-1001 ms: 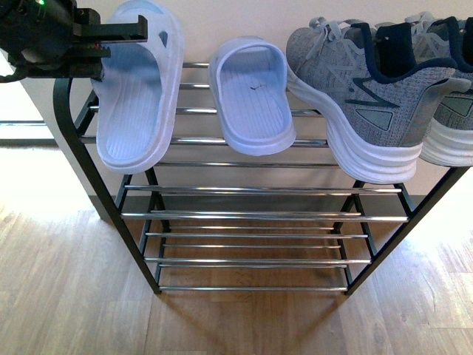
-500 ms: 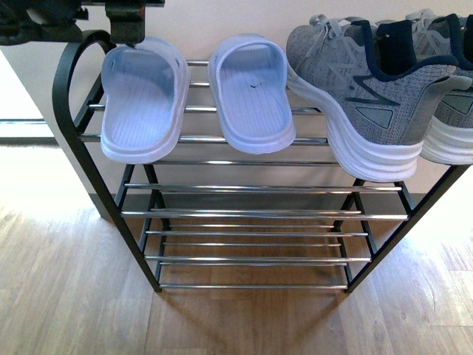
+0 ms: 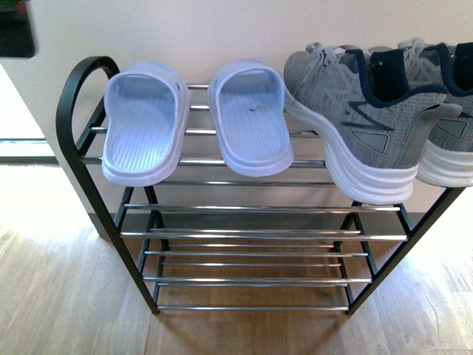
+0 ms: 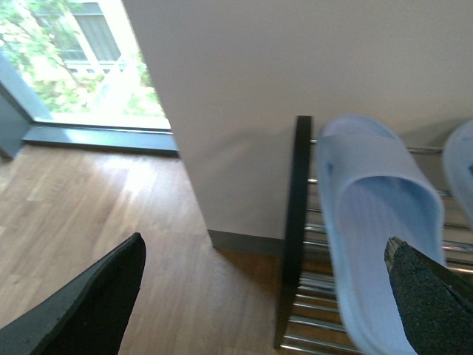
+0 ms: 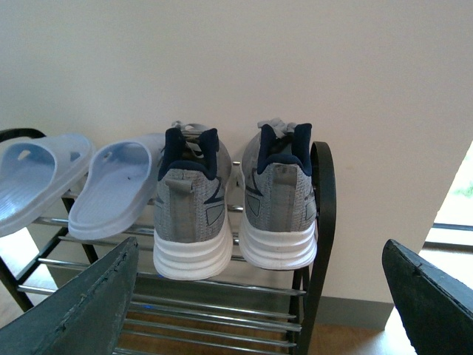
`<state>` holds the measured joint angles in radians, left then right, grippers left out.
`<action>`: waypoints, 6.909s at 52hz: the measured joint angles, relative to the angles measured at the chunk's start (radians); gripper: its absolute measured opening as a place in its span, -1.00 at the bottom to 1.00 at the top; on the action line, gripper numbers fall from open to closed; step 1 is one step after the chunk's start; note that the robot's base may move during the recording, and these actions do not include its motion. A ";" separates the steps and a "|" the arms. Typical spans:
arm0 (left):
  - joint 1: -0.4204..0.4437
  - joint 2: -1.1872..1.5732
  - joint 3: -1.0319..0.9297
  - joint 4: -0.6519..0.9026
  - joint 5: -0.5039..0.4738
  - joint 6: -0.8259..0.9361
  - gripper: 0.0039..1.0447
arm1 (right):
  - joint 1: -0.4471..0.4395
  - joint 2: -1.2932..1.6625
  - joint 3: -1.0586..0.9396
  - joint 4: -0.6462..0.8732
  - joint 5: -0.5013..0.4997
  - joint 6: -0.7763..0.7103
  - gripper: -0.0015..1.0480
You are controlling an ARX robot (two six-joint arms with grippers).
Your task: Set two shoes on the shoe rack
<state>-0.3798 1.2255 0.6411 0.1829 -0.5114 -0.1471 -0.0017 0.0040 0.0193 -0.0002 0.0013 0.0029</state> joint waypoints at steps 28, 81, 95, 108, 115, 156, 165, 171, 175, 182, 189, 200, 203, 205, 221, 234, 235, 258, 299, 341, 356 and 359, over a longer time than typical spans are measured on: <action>0.110 -0.825 -0.280 -0.265 -0.119 -0.116 0.83 | 0.000 0.000 0.000 0.000 -0.001 0.000 0.82; 0.377 -1.169 -0.578 -0.196 0.510 0.136 -0.99 | 0.000 0.000 0.000 0.000 -0.001 0.000 0.82; 0.377 -1.209 -0.627 -0.188 0.511 0.137 -0.99 | 0.000 0.000 0.000 0.000 -0.001 0.000 0.82; 0.377 -1.210 -0.627 -0.187 0.511 0.137 -0.99 | 0.000 0.000 0.000 0.000 -0.001 0.000 0.82; 0.377 -1.210 -0.627 -0.187 0.511 0.136 -0.76 | 0.000 0.000 0.000 0.000 -0.001 0.000 0.82; 0.377 -1.210 -0.627 -0.187 0.511 0.139 0.83 | 0.000 0.000 0.000 0.000 -0.002 0.000 0.82; 0.377 -1.210 -0.627 -0.187 0.511 0.139 0.83 | 0.000 0.000 0.000 0.000 -0.001 0.000 0.82; 0.377 -1.210 -0.627 -0.187 0.511 0.139 0.83 | 0.000 0.000 0.000 0.000 -0.001 0.000 0.82; 0.377 -1.210 -0.627 -0.187 0.511 0.139 0.83 | 0.000 0.000 0.000 0.000 -0.001 0.000 0.82; 0.377 -1.210 -0.627 -0.187 0.511 0.139 0.83 | 0.000 0.000 0.000 0.000 -0.001 0.000 0.82; 0.377 -1.210 -0.627 -0.187 0.511 0.139 0.83 | 0.000 0.000 0.000 0.000 0.000 0.000 0.82; 0.377 -1.210 -0.627 -0.187 0.511 0.139 0.83 | 0.000 0.000 0.000 0.000 -0.001 0.000 0.82; 0.377 -1.210 -0.627 -0.187 0.511 0.139 0.83 | 0.000 0.000 0.000 0.000 -0.001 0.000 0.82; 0.377 -1.210 -0.627 -0.187 0.511 0.139 0.83 | 0.000 0.000 0.000 0.000 -0.001 0.000 0.82; 0.377 -1.210 -0.627 -0.187 0.511 0.139 0.83 | 0.000 0.000 0.000 0.000 -0.001 0.000 0.82; 0.377 -1.210 -0.627 -0.187 0.511 0.139 0.83 | 0.000 0.000 0.000 0.000 -0.001 0.000 0.82; 0.377 -1.210 -0.627 -0.187 0.511 0.139 0.83 | 0.000 0.000 0.000 0.000 -0.001 0.000 0.82; 0.377 -1.210 -0.627 -0.187 0.511 0.139 0.83 | 0.000 0.000 0.000 0.000 -0.001 0.000 0.82; 0.377 -1.210 -0.627 -0.187 0.511 0.139 0.83 | 0.000 0.000 0.000 0.000 -0.001 0.000 0.82; 0.377 -1.210 -0.627 -0.187 0.511 0.139 0.83 | 0.000 0.000 0.000 0.000 -0.001 0.000 0.82; 0.377 -1.210 -0.627 -0.187 0.511 0.139 0.83 | 0.000 0.000 0.000 0.000 -0.001 0.000 0.82; 0.377 -1.210 -0.627 -0.187 0.511 0.139 0.83 | 0.000 0.000 0.000 0.000 -0.001 0.000 0.82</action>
<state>-0.0032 0.0151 0.0143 -0.0036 -0.0006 -0.0078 -0.0017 0.0036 0.0193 -0.0002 0.0002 0.0029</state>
